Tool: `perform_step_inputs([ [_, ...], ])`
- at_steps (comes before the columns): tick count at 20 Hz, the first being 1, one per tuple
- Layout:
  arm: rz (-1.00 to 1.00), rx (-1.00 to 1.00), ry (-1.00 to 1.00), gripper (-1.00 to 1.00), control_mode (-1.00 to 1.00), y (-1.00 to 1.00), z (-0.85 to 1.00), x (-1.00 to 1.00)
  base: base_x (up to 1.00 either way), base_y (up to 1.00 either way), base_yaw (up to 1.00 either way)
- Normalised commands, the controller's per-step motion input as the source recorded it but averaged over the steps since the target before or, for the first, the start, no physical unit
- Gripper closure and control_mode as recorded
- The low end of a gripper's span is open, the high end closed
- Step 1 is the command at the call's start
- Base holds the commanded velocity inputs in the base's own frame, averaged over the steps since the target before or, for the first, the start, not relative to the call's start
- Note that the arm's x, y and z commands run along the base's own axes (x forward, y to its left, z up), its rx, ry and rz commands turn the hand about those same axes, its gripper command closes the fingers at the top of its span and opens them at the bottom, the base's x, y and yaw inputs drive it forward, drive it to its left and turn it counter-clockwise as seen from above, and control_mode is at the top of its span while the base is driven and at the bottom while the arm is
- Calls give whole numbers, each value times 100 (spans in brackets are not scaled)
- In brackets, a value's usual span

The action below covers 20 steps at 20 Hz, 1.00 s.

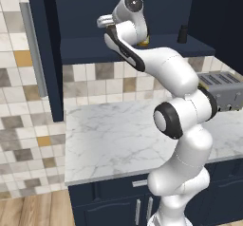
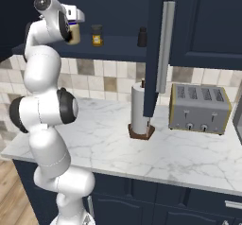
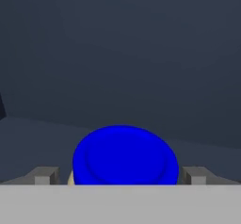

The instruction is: Collect the turmeric, mayonnaise, and shaker from the cabinet and place them next to the stove.

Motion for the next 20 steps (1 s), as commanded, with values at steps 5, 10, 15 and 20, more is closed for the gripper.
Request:
perform_step_inputs([
  [5, 0, 0, 5, -100, -100, 0, -4, 0, 0, 0, 0],
  [10, 0, -1, 9, -100, -100, 2, -17, 7, 0, 0, 0],
  [15, 0, 0, 8, -100, -100, 0, -9, 8, 0, 0, 0],
  [20, 0, 0, 8, -100, -100, 0, 0, 1, 0, 0, 0],
])
